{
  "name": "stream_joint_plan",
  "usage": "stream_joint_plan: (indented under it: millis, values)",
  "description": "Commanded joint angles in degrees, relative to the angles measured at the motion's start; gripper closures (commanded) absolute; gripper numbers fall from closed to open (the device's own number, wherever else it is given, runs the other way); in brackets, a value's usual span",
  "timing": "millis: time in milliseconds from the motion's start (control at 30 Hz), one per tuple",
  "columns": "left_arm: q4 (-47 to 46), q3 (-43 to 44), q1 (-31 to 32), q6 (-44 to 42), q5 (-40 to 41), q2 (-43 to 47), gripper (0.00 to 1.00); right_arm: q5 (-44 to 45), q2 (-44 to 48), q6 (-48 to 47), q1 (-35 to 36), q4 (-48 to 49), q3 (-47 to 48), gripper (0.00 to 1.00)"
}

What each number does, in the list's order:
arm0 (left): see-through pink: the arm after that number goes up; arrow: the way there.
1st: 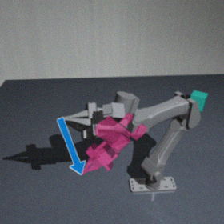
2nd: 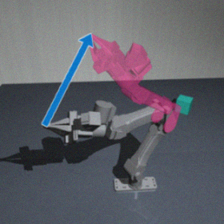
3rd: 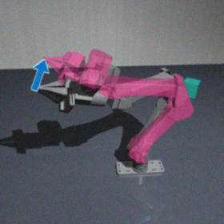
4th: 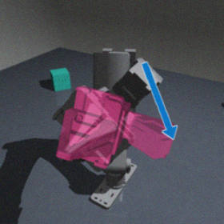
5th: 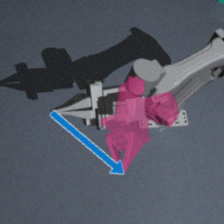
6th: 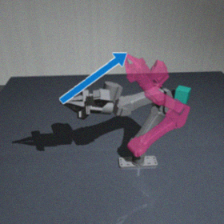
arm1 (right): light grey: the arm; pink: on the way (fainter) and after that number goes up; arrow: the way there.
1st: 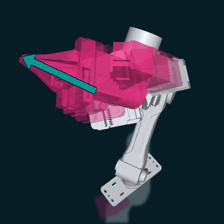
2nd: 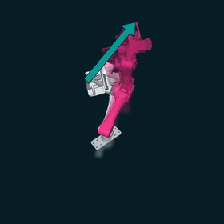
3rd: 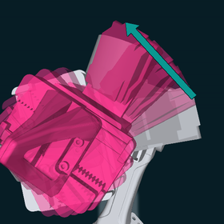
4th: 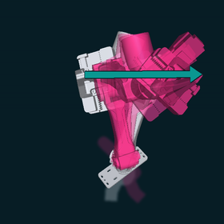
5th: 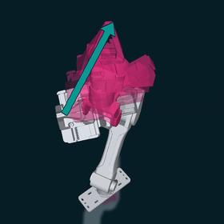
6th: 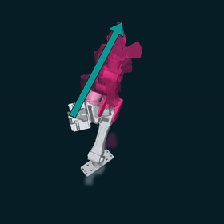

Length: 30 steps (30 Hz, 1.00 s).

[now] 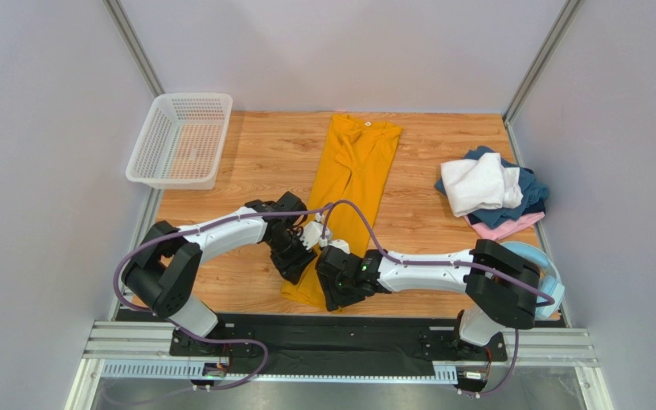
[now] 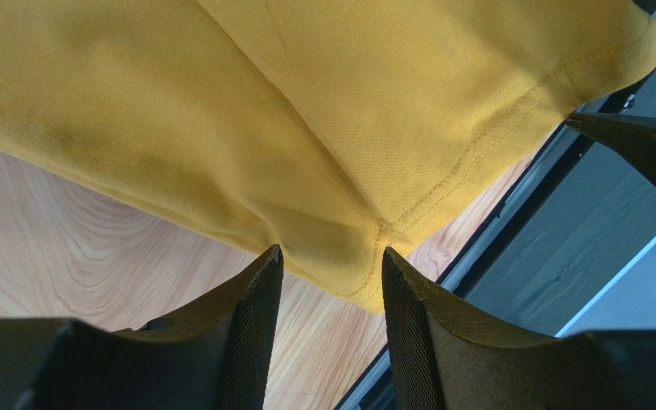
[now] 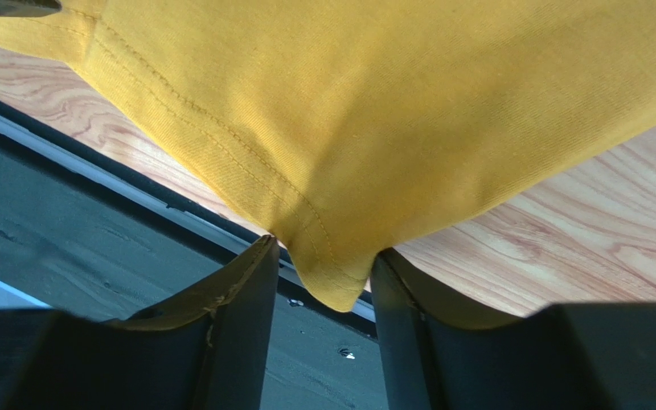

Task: Fold and stack the t-shirts
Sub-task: Grab the bottom of the folded rectangular tshirt with both arms

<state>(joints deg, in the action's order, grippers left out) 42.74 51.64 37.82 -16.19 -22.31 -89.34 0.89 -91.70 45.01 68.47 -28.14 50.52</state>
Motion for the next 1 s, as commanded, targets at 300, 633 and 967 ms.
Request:
stream_joint_plan:
  millis: [300,633,967]
  values:
    - [5.3,1.0,-1.0,-8.2,2.0,-2.8,0.45,2.8,-1.9,1.2,0.6,-0.4,-0.5,0.58]
    - [11.2,-1.9,-1.4,-12.6,3.0,4.2,0.42,2.8,-2.0,1.1,0.5,-0.3,-1.1,0.59]
    - [6.4,-6.6,4.9,-12.9,7.4,5.5,0.43,2.4,-3.0,1.0,0.4,-0.8,-0.2,0.59]
